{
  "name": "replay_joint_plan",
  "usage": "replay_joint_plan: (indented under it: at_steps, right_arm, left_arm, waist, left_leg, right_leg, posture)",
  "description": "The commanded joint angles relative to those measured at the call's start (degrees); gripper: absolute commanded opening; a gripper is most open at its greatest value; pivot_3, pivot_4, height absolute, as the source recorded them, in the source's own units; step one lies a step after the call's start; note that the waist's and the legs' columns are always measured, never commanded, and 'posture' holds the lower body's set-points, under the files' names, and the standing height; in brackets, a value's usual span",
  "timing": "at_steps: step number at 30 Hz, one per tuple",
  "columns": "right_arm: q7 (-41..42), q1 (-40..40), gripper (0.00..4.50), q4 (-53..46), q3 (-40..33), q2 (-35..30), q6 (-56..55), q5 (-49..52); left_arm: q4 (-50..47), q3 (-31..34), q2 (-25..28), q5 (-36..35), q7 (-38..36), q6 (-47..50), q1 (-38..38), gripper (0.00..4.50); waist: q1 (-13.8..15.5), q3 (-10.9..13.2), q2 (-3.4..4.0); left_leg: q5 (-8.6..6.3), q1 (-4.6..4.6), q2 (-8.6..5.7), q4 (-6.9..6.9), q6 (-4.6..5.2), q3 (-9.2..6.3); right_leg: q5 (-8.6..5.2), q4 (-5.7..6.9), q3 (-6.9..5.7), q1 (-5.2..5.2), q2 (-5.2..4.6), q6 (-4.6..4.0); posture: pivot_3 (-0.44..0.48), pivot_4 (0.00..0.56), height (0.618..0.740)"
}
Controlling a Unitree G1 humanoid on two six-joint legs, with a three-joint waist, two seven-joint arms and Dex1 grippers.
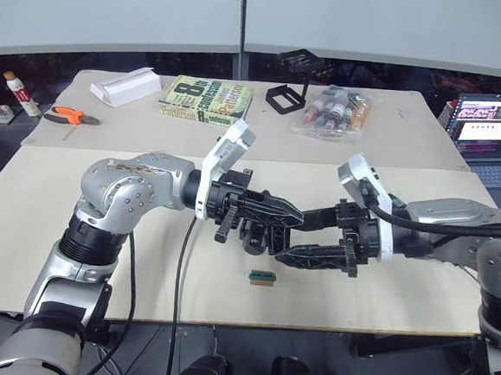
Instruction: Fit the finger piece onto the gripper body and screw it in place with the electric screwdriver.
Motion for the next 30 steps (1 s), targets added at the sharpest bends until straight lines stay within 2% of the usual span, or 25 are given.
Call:
replay_joint_plan:
  at_steps: [1,6,7,8,17,22,25,27,29,30]
  right_arm:
    - [-2.76,-2.18,4.46,0.36,-1.14,1.91,1.61,2.73]
    - [-4.74,-2.92,4.46,0.21,0.10,3.17,2.68,2.15]
    - [-4.53,-2.70,3.95,-0.13,0.44,2.90,2.53,1.74]
    - [-4.49,-2.38,3.74,-0.37,0.67,2.72,2.35,1.41]
    - [-3.86,-0.68,0.54,-1.14,0.51,1.68,1.83,1.96]
    - [-2.61,-0.56,0.44,-1.35,0.57,1.58,1.31,1.84]
    - [-1.48,0.22,0.44,-1.72,0.16,1.34,0.35,1.71]
    - [-0.22,1.40,0.44,-2.48,-0.31,0.94,-1.31,1.25]
    - [1.07,2.74,0.44,-3.38,-0.64,0.48,-3.94,0.30]
    - [1.52,3.42,0.43,-3.75,-0.89,0.37,-5.22,-0.09]
  left_arm:
    - [-0.96,0.78,-0.51,0.14,-0.12,0.13,-1.06,0.00]
    - [-1.18,1.09,-1.23,0.27,0.63,0.60,-1.00,0.00]
    - [-1.25,1.13,-1.22,0.30,0.65,0.64,-0.93,0.00]
    - [-1.24,1.28,-1.26,0.25,0.83,0.73,-0.87,0.00]
    - [-1.31,1.63,-0.04,0.32,-0.24,0.83,-0.83,0.00]
    - [-1.85,1.12,0.38,0.72,-2.46,-0.47,-0.63,0.00]
    - [-1.74,3.52,-0.71,-2.15,-3.62,-0.61,0.04,0.00]
    - [-1.97,4.26,-0.66,-1.06,-3.60,-2.79,0.94,0.00]
    - [-1.78,5.66,-1.43,0.64,-3.20,-6.81,2.12,1.00]
    - [-1.42,6.60,-1.49,0.89,-3.89,-8.60,2.78,1.34]
  waist:
    - [0.01,0.00,0.00]
    - [0.00,0.00,0.00]
    - [-0.02,0.00,0.00]
    - [-0.04,0.00,0.00]
    - [-0.06,0.00,0.00]
    - [-0.05,0.00,0.00]
    - [-0.06,0.00,0.00]
    - [-0.05,0.00,0.00]
    - [-0.05,0.00,0.00]
    - [-0.03,0.00,0.00]
  left_leg:
    - [0.00,0.00,0.00,0.00,0.00,0.00]
    - [0.00,0.00,-0.01,0.00,0.00,0.00]
    - [0.00,0.00,-0.01,0.00,0.00,0.00]
    - [0.00,0.00,-0.01,0.00,0.00,0.00]
    - [0.00,0.00,-0.01,0.00,0.00,0.00]
    - [0.00,0.00,0.00,0.01,0.00,0.00]
    - [0.00,0.00,0.00,0.00,0.00,0.00]
    - [0.00,0.00,0.00,0.00,0.00,0.00]
    - [0.00,0.00,-0.01,0.01,0.00,0.00]
    - [0.00,0.00,0.00,0.02,0.00,0.00]
  right_leg:
    - [0.00,0.00,0.00,0.00,0.00,0.00]
    - [0.00,0.00,0.00,0.00,0.00,0.00]
    - [0.00,0.00,-0.01,-0.02,0.00,0.00]
    - [0.00,0.00,-0.01,-0.02,0.01,0.00]
    - [0.00,0.01,-0.01,-0.02,0.01,0.00]
    - [0.00,0.02,-0.01,-0.02,0.02,0.00]
    - [0.00,0.02,-0.01,-0.02,0.01,0.00]
    - [0.00,0.01,-0.01,-0.02,0.02,0.00]
    - [0.00,0.01,-0.01,-0.02,0.01,0.00]
    - [0.00,0.01,-0.02,-0.02,0.01,0.00]
  posture:
    - [0.000,0.150,0.740]
    - [0.000,0.150,0.740]
    - [0.000,0.150,0.740]
    - [0.000,0.150,0.740]
    - [0.000,0.150,0.740]
    - [0.000,0.150,0.740]
    - [0.000,0.150,0.740]
    - [0.000,0.150,0.740]
    - [0.000,0.150,0.740]
    - [0.000,0.150,0.740]
